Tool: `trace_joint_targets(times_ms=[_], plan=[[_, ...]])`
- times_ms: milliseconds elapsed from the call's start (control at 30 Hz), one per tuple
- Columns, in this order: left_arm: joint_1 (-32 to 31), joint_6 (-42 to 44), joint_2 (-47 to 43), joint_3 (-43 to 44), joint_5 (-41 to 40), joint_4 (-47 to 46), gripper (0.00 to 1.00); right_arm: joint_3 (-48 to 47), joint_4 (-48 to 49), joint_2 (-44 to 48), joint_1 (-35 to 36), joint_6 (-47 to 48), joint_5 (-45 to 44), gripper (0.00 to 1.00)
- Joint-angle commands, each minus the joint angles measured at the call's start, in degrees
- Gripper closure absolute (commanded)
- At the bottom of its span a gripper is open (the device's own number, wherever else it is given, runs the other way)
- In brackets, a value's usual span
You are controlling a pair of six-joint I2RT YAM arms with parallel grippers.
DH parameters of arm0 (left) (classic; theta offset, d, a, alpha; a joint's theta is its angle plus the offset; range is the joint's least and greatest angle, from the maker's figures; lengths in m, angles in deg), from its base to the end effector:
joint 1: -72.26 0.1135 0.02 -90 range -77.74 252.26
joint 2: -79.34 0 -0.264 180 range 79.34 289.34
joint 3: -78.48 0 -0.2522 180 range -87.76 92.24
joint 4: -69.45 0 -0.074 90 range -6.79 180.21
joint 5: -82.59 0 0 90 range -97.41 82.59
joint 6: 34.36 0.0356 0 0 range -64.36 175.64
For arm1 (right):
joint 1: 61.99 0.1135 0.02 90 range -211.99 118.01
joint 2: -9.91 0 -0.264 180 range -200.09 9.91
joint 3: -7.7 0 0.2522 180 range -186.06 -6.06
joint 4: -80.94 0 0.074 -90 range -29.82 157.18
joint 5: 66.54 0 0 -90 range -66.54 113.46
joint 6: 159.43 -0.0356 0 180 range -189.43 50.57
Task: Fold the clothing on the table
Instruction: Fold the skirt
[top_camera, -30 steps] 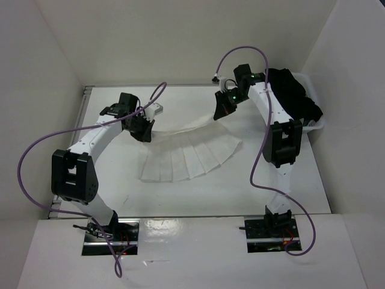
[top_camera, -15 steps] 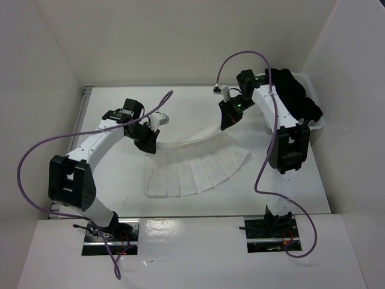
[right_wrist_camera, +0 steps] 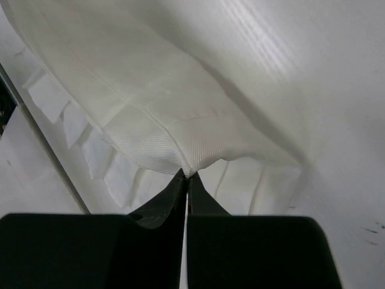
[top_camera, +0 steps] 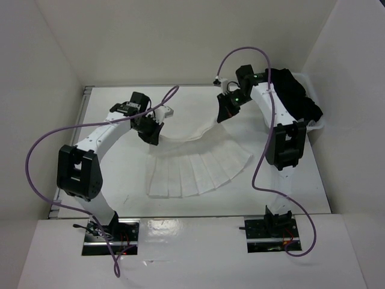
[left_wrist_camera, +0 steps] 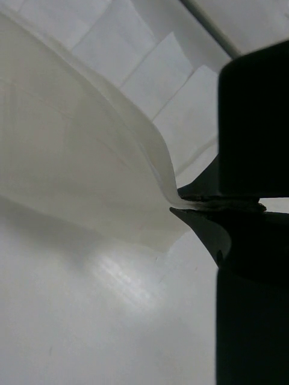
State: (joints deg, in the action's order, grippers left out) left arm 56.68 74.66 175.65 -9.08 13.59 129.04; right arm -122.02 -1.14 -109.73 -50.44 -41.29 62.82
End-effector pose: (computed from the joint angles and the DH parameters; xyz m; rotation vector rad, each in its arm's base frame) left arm 0.3323 -0.1059 0.2629 0.8924 2.4784 -0.4689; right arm 0.4170 0.1083 0.2905 -1.0245 2.4034 0.8636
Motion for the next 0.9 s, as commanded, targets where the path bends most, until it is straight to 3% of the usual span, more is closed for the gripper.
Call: trace_joint_targets(times_ms=[0,167,300,500,600,867], plan=[[0.28,-2.23,1.5,6.48,-5.6,-5.91,1.0,-6.99,10.81,-0.34,-0.83,-9.49,2.66,1.0],[2.2,-2.24,6.6,18.32,-9.65,-8.55,1.0,-20.05,16.89,-5.6,-0.83,-16.61,0.47,1.0],[3.88,-3.29,11.35,26.59,-10.89,-9.08,1.0,-23.16,20.41,-8.58,-0.83,-17.68,-2.26,1.0],[4.41,-5.32,12.58,28.03,-6.86,-9.45,1.0,-26.16,19.27,-9.92,-0.3,-18.39,-2.79,1.0],[3.62,-2.77,9.26,22.42,-5.62,-8.21,1.0,-23.09,16.46,-7.29,-0.3,-15.93,-3.4,1.0],[0.9,1.71,0.64,2.82,-4.47,-4.87,0.96,-2.27,17.86,3.44,-2.59,-10.74,-10.52,1.0]])
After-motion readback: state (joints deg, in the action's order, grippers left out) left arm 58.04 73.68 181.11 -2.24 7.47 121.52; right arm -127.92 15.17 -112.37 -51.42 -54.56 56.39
